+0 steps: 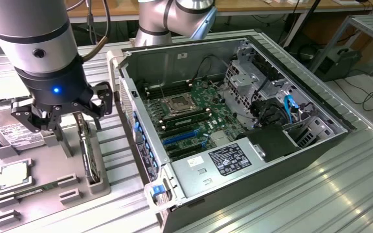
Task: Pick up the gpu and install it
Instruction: 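Pick up the gpu and move the gpu toward the slot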
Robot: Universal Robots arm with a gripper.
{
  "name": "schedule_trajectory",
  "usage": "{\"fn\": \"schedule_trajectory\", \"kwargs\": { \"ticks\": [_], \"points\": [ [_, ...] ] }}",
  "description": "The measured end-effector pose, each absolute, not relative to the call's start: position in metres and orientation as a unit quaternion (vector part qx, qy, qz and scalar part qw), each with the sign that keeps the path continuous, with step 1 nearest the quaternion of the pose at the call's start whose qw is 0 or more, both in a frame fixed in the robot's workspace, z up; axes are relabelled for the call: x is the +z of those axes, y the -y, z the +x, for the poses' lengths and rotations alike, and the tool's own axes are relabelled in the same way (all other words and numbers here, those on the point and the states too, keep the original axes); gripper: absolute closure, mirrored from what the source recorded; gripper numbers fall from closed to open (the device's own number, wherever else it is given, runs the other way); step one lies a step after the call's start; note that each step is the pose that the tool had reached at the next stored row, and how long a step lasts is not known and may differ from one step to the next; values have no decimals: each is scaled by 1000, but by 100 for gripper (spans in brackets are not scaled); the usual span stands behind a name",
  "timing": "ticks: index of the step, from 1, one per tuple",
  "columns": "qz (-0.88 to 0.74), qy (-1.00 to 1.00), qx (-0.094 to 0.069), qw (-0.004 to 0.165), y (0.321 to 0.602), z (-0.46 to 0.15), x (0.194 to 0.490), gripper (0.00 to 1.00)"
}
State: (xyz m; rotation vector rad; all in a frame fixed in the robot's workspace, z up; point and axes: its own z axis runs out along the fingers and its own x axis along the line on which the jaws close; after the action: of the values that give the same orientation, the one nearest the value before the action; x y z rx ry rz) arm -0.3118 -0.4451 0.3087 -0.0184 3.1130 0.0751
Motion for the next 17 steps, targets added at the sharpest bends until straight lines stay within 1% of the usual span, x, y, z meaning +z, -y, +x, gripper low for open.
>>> {"fn": "schedule_trajectory", "kwargs": {
  "ticks": [6,11,17],
  "points": [
    [-6,-1000,24,14,446,-312,301,28],
    [-6,-1000,24,14,448,-312,288,28],
    [-6,-1000,24,14,448,-312,284,28]
  ]
}}
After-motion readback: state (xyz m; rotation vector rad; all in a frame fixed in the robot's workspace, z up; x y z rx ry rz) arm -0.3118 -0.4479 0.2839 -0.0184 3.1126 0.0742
